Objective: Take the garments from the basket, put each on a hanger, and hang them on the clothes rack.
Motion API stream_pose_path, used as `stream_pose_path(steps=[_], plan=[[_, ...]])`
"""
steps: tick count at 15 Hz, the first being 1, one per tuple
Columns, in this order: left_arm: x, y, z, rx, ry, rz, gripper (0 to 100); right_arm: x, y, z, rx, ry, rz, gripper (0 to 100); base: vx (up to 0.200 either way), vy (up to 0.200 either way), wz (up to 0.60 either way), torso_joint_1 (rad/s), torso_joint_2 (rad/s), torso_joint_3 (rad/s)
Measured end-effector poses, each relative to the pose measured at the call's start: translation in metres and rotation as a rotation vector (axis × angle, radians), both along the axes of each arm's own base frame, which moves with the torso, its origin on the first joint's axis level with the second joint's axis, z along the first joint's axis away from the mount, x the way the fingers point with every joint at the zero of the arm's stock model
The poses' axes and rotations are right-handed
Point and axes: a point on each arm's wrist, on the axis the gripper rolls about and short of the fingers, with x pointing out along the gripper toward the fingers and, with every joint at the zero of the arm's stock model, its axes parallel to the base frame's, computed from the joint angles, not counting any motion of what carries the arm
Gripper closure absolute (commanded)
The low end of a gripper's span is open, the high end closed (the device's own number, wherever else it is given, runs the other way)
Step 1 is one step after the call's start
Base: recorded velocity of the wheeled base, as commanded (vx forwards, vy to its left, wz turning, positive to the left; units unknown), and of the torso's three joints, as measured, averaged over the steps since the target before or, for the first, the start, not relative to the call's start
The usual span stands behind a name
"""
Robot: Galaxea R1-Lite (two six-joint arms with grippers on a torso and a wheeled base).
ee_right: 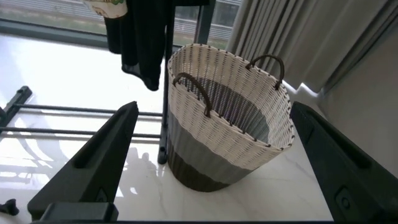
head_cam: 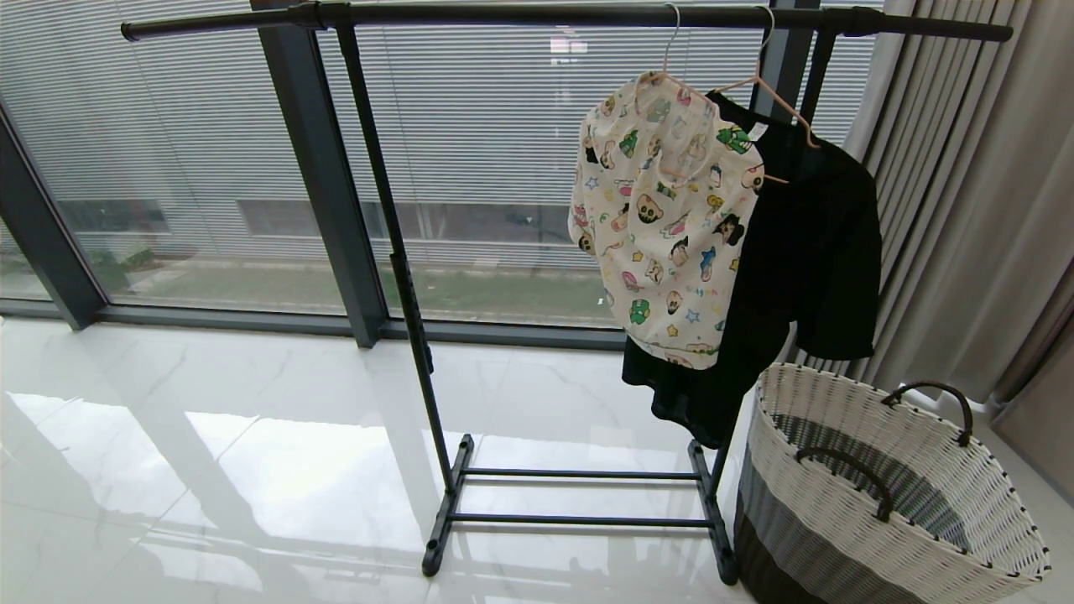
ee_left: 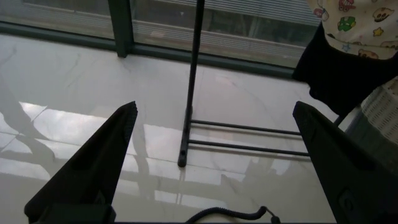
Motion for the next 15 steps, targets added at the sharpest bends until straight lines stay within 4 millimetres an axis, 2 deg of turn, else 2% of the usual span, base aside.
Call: stream_pose_path(steps=[4,9,15], plan=[[0.0000,0.0000,0.0000,-0.003,-0.001,0.000,0,-0.0029,0.0015,-0.0006,0.018,-0.031,-0.099,0,0.000,0.000,0.00,0.000,0.00,0.000],[-0.0009,-0.0003,0.0000,-0.007,-0.012,0.020,0,-0.0077,0.0048,-0.0071,0.061,-0.039,0.080,0,0.000,0.000,0.00,0.000,0.00,0.000],[-0.0056,-0.0008,-0.0013,-0.035,-0.074,0.065,0,-0.0082,0.0046,-0.0076,0.073,-0.043,0.073,0,0.000,0.000,0.00,0.000,0.00,0.000]])
